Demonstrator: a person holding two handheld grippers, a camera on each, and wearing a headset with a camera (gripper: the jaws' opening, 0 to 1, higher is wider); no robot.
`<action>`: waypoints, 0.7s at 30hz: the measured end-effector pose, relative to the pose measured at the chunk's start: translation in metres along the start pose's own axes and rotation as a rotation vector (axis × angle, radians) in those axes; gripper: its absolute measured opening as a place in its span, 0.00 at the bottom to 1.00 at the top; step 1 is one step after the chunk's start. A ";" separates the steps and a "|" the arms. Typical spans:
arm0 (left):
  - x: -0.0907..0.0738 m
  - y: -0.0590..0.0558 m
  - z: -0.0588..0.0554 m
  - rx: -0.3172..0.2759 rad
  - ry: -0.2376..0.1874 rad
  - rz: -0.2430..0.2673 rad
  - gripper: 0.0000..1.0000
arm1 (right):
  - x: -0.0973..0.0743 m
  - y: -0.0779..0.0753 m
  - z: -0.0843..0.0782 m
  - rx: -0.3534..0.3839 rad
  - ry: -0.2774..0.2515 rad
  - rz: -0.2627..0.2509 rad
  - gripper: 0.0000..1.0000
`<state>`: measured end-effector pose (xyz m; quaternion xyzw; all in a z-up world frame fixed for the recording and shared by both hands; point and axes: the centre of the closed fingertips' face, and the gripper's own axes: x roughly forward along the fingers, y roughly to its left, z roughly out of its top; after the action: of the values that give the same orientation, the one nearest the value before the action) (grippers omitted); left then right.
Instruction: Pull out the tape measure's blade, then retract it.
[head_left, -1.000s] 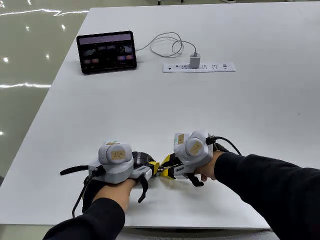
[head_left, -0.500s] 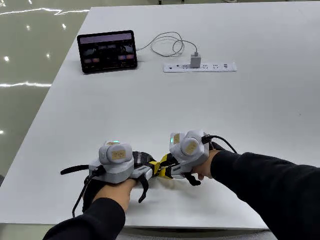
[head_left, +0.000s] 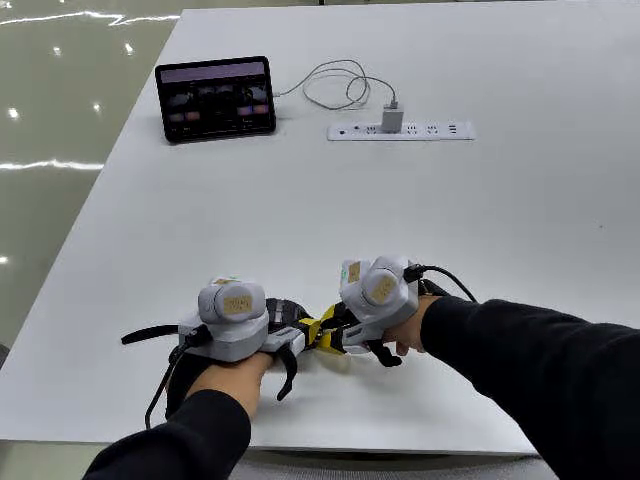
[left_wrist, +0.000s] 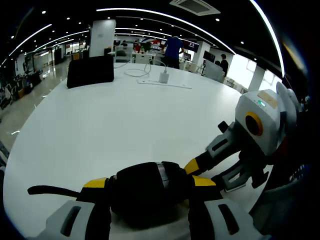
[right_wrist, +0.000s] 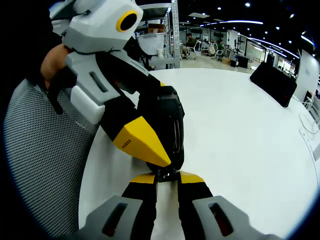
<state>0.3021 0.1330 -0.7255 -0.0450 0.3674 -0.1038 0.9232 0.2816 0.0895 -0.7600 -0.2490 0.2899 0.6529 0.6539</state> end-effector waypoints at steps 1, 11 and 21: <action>0.000 0.000 0.000 0.000 0.000 0.000 0.58 | 0.000 0.000 0.000 0.001 0.000 0.000 0.11; -0.001 0.000 0.000 0.002 0.001 -0.003 0.59 | 0.000 0.000 0.001 0.010 0.013 -0.010 0.11; -0.001 -0.001 0.000 0.023 -0.018 -0.004 0.60 | 0.000 0.001 0.000 0.018 0.016 -0.021 0.12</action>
<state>0.3013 0.1321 -0.7246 -0.0360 0.3576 -0.1093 0.9268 0.2807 0.0896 -0.7593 -0.2514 0.2983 0.6414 0.6606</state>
